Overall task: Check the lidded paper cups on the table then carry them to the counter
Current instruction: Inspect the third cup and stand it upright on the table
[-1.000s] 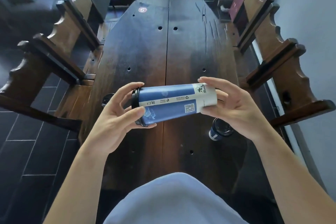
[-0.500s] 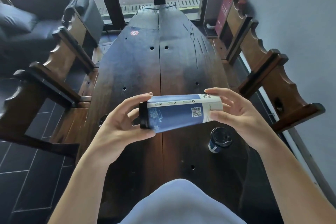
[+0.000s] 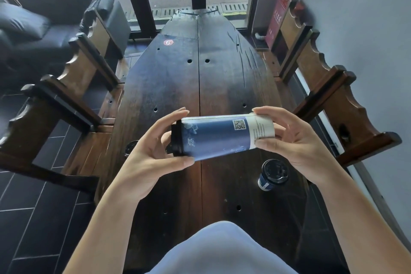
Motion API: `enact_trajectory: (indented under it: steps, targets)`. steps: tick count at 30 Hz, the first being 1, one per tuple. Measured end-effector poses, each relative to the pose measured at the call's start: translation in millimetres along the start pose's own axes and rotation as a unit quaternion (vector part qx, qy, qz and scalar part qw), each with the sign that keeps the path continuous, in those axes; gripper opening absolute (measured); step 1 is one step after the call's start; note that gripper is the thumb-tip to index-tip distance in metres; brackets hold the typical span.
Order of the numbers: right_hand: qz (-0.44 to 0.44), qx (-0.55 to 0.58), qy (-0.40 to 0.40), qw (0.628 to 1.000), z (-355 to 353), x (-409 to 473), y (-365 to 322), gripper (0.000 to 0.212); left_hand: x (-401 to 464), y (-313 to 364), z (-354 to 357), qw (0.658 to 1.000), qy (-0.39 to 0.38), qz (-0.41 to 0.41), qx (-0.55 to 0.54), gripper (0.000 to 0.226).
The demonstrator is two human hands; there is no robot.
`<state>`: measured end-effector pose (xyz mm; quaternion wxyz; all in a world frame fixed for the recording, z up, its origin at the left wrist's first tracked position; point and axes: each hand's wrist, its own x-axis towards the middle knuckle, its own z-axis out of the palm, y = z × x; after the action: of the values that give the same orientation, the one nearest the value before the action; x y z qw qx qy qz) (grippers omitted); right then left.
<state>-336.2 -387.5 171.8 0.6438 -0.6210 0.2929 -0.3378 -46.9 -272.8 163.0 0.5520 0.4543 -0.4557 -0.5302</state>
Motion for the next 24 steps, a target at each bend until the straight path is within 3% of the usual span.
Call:
enact_trajectory:
  steps: [7, 16, 24]
  targets:
    - [-0.005, -0.035, 0.003, 0.999, 8, -4, -1, 0.076, -2, -1, 0, 0.999, 0.031, -0.016, -0.024, 0.059]
    - [-0.029, -0.033, 0.006, 0.999, 12, -10, 0, 0.058, -14, 5, -1, 1.000, 0.010, -0.016, -0.007, 0.070]
    - [-0.031, -0.087, -0.017, 0.996, 15, -19, 5, 0.071, -24, 3, 2, 0.999, 0.037, -0.008, -0.018, 0.060]
